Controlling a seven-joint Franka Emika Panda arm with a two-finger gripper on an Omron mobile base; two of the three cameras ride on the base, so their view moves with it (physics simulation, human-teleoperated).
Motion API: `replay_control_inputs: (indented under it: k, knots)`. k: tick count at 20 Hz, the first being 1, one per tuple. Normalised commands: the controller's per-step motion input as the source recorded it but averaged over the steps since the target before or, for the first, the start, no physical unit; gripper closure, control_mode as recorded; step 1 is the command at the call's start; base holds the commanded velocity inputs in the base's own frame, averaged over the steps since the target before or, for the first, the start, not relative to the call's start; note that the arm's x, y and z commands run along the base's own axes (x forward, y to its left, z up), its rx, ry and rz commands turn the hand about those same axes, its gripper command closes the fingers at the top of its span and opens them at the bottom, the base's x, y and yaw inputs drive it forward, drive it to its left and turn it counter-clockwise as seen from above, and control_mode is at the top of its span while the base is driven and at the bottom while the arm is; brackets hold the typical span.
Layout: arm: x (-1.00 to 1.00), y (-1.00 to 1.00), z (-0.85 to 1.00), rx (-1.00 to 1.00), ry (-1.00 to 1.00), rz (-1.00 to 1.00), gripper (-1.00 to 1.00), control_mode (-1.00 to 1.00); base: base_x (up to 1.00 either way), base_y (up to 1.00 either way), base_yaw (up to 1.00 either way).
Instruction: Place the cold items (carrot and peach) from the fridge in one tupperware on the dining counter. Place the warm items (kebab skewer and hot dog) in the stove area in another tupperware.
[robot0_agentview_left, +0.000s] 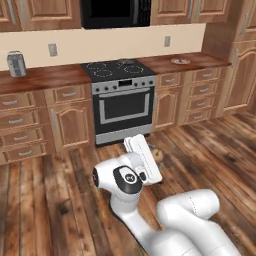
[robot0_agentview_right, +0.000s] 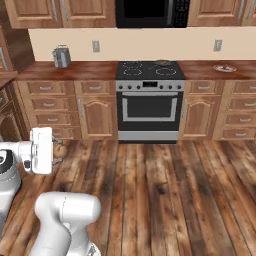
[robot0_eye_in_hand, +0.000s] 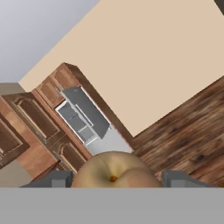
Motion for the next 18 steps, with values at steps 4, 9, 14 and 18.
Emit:
replay_control_inputs:
  k: [4,9,14,18]
  knots:
    - [0.00,0.00,0.00,0.00,0.00,0.00,1.00,1.00,-0.89,0.38,0.06]
    - [0.00,0.00,0.00,0.00,0.00,0.00,1.00,1.00,-1.00,0.17,0.01]
    - [0.00,0.00,0.00,0.00,0.00,0.00,1.00,1.00,-0.99,0.13,0.00]
    - [0.00,0.00,0.00,0.00,0.00,0.00,1.00,1.00,-0.97,0.26,-0.02]
